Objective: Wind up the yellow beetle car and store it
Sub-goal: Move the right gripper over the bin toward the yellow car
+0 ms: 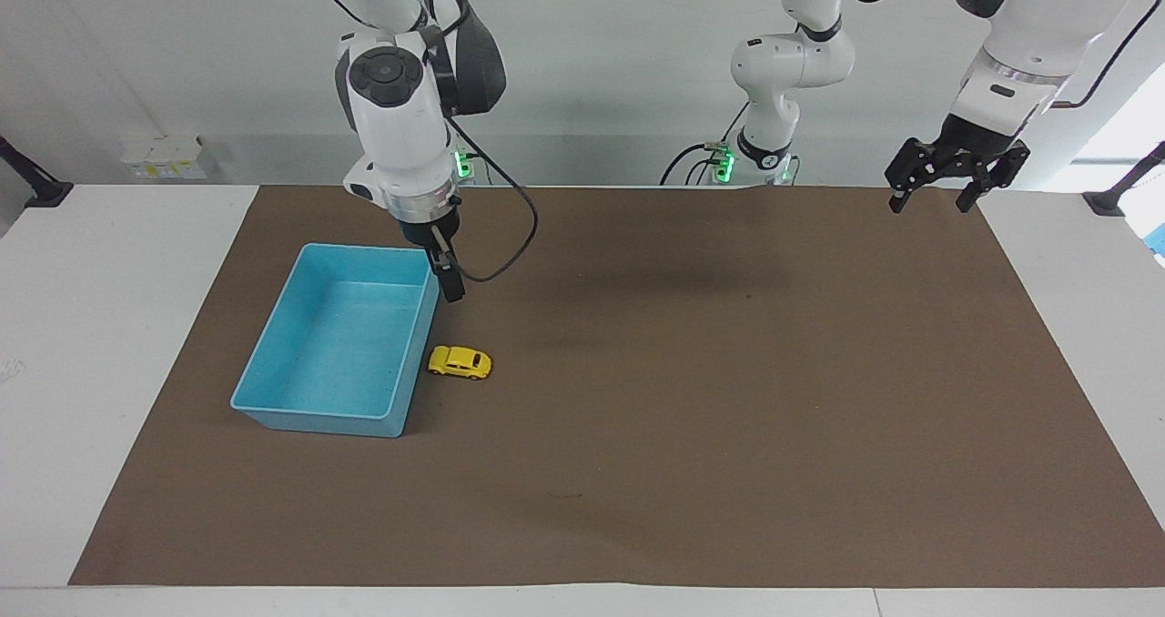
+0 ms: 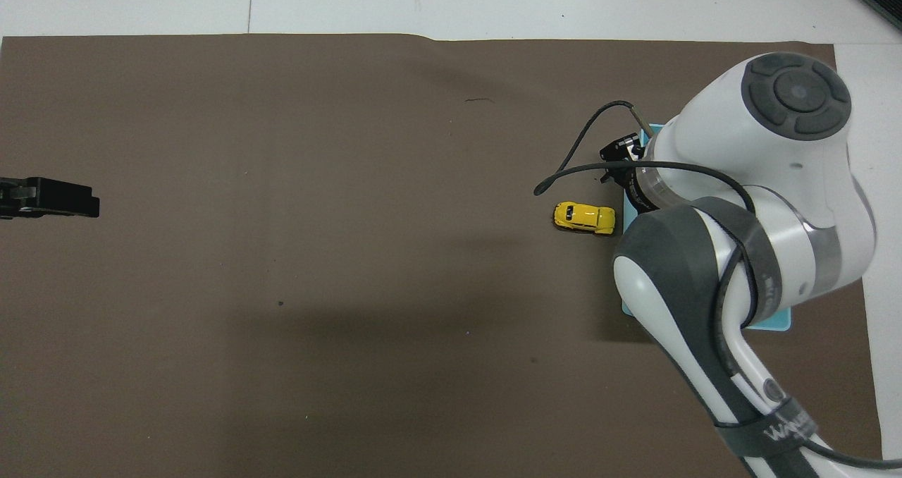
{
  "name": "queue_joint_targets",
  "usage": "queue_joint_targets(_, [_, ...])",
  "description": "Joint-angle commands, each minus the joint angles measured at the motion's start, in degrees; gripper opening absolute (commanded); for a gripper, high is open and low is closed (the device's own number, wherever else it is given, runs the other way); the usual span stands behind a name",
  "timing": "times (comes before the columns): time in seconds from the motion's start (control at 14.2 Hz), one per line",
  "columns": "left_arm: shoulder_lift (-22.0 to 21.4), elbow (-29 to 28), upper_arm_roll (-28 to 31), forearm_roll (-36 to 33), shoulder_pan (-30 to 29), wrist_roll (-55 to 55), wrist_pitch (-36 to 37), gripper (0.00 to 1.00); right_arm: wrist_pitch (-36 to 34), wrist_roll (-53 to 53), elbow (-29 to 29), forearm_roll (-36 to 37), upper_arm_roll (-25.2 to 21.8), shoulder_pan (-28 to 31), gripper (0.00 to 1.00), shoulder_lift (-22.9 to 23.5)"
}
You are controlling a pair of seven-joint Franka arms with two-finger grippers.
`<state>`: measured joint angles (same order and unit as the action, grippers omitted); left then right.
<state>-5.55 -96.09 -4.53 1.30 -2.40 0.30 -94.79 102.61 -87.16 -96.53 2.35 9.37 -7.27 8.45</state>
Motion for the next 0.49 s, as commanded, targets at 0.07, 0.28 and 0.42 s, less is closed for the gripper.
queue_joint_targets(0.07, [-0.95, -1.29, 0.66, 0.89, 1.00, -1.70, 0.66, 1.00, 3.20, -8.18, -2.16, 1.17, 0.21, 0.24, 1.00, -0.01])
queue_joint_targets(0.28, [-1.04, -1.73, 0.75, 0.89, 0.91, -1.62, 0.84, 1.00, 6.46, -11.00, -4.37, 2.48, 0.13, 0.07, 1.00, 0.77])
queue_joint_targets(0.42, [-0.95, -1.47, 0.75, 0.89, 1.00, -1.53, 1.10, 1.00, 8.82, -17.48, -4.63, 4.59, 0.21, -0.72, 1.00, 3.05])
